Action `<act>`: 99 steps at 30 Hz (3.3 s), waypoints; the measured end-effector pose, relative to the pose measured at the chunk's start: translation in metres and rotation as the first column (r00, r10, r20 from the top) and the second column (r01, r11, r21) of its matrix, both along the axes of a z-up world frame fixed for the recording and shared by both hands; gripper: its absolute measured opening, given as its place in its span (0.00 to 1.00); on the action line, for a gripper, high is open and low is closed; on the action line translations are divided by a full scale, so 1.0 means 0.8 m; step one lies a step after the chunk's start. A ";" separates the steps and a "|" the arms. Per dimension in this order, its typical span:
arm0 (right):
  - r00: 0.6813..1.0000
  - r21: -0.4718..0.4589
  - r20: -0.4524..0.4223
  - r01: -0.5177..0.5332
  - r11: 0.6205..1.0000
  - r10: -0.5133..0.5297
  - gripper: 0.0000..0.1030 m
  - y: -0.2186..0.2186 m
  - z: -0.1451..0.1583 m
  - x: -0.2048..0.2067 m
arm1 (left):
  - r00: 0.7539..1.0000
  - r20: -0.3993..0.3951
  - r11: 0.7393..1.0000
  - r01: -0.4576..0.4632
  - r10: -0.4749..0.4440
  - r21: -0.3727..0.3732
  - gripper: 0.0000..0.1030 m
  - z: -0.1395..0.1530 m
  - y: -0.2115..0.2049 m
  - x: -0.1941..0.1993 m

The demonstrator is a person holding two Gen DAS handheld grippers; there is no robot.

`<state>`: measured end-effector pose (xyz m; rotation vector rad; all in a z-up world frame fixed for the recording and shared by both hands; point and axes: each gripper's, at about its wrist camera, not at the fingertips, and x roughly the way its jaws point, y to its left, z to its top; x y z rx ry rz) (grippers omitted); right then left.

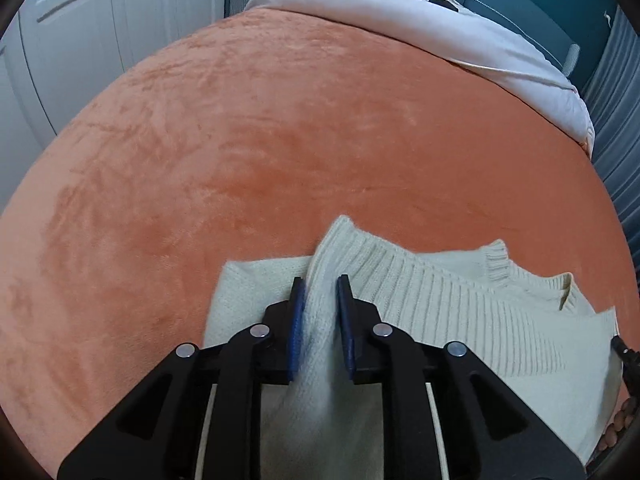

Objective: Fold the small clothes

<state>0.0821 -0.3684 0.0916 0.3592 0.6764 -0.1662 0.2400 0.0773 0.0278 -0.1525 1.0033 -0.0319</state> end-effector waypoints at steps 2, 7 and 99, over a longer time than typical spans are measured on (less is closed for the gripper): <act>0.996 -0.064 0.071 -0.042 0.997 0.047 0.21 0.035 0.028 -0.014 | 0.997 0.077 1.000 0.011 -0.012 0.025 0.18 0.033 -0.014 -0.019; 0.934 -0.023 -0.008 -0.359 0.933 0.358 0.20 0.170 0.002 0.026 | 0.981 0.111 0.987 0.163 -0.162 -0.007 0.34 0.059 -0.094 -0.034; 0.902 -0.022 -0.162 -0.408 0.912 0.400 0.13 0.244 -0.066 0.017 | 0.947 -0.124 0.836 -0.320 0.296 -0.446 0.41 -0.025 0.127 -0.203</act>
